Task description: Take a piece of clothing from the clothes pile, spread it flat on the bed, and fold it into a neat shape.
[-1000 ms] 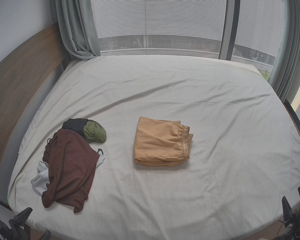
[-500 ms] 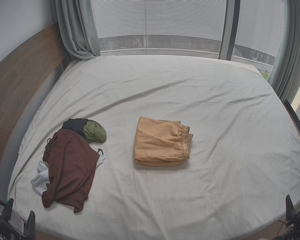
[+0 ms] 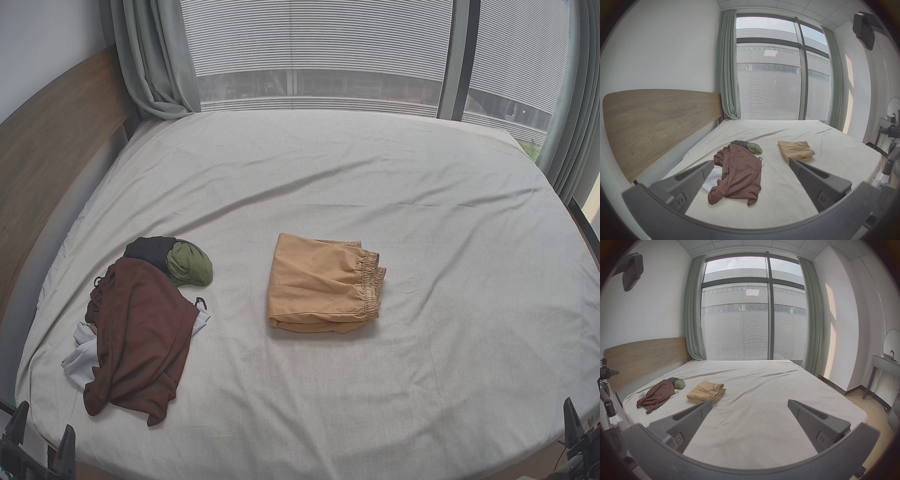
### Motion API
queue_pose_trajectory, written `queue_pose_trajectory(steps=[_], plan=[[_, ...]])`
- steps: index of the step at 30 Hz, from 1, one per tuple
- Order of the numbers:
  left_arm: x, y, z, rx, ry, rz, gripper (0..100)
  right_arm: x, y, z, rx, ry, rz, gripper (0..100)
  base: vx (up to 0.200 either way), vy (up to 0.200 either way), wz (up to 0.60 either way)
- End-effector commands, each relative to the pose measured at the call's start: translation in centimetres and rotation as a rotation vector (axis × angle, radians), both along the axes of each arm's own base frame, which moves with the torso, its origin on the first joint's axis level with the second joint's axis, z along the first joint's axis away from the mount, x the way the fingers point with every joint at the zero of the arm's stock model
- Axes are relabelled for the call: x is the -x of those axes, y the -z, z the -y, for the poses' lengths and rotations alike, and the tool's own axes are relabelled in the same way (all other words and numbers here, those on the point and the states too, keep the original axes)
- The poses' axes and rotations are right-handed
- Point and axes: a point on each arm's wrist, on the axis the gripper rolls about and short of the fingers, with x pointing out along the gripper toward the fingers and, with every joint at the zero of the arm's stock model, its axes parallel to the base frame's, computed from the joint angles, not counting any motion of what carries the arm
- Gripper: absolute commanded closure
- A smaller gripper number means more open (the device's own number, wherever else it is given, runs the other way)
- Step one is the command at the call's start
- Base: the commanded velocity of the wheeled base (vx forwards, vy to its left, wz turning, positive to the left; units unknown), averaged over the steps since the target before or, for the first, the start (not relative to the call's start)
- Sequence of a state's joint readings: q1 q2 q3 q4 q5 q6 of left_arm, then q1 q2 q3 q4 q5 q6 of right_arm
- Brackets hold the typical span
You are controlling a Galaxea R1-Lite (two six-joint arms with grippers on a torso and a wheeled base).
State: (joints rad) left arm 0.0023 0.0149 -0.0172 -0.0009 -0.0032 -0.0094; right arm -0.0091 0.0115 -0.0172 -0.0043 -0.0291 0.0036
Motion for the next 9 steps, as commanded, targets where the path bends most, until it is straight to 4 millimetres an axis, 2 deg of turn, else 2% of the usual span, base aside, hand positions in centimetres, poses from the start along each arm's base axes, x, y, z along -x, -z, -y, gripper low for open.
queue_pose_trajectory(steps=[1, 9], plan=[[-0.03, 0.49, 0.00, 0.000, 0.001, -0.002, 0, -0.11, 0.48, -0.04, 0.011, -0.023, -0.015, 0, 0.000, 0.000, 0.00], [0.00, 0.46, 0.00, 0.000, 0.001, 0.000, 0, -0.11, 0.50, -0.07, 0.007, -0.035, -0.016, 0, 0.000, 0.000, 0.00]])
